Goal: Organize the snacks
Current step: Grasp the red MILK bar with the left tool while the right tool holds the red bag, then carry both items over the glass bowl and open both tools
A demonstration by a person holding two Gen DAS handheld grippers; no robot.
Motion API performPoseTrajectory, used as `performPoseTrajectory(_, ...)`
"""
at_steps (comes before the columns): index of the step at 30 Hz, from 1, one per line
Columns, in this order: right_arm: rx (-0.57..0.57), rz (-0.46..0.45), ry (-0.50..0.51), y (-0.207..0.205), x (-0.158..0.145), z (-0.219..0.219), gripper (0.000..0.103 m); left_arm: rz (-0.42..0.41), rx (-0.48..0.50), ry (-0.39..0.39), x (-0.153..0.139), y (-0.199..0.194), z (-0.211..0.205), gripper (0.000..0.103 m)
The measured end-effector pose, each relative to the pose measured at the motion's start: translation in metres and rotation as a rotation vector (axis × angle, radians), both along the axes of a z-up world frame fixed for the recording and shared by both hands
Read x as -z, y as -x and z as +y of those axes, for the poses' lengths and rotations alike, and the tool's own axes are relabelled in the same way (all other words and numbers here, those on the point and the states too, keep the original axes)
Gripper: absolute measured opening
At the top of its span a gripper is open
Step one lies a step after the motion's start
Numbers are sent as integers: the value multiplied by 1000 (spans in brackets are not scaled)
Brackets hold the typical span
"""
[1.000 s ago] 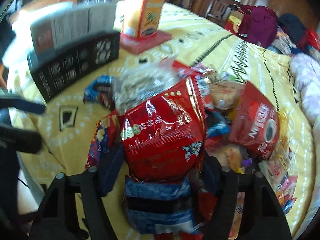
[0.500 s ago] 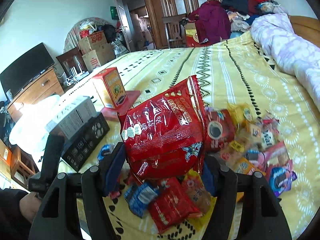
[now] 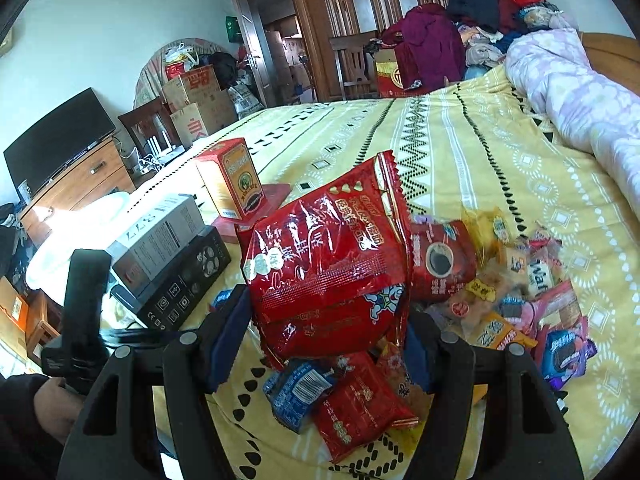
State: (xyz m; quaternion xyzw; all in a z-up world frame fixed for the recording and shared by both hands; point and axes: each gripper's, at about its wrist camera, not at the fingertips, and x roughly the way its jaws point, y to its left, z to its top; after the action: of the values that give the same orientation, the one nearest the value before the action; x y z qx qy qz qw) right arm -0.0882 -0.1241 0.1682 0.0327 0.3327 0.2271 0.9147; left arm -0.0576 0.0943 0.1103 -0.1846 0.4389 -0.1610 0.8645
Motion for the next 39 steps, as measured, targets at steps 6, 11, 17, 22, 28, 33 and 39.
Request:
performPoseTrajectory(6, -57, -67, -4, -4, -37, 37, 72, -154, -98, 3, -60, 14, 51, 27)
performPoseTrajectory(11, -155, -136, -27, -10, -73, 96, 72, -251, -258, -22, -99, 28, 127, 27)
performPoseTrajectory(17, -329, -184, -76, -13, -109, 198, 72, -295, -498, -36, -118, 57, 236, 27)
performPoseTrajectory(22, -475, -169, -91, -7, -117, 292, 72, -276, -659, -57, -110, 80, 300, 27)
performPoseTrajectory(28, -618, -99, -67, 7, -97, 392, 72, -194, -723, -133, -85, 85, 312, 27)
performPoseTrajectory(33, -675, -52, -32, 15, -76, 430, 72, -164, -721, -174, -78, 87, 319, 27)
performPoseTrajectory(39, -682, -23, -10, 9, -66, 440, 72, -147, -722, -179, -75, 89, 328, 27)
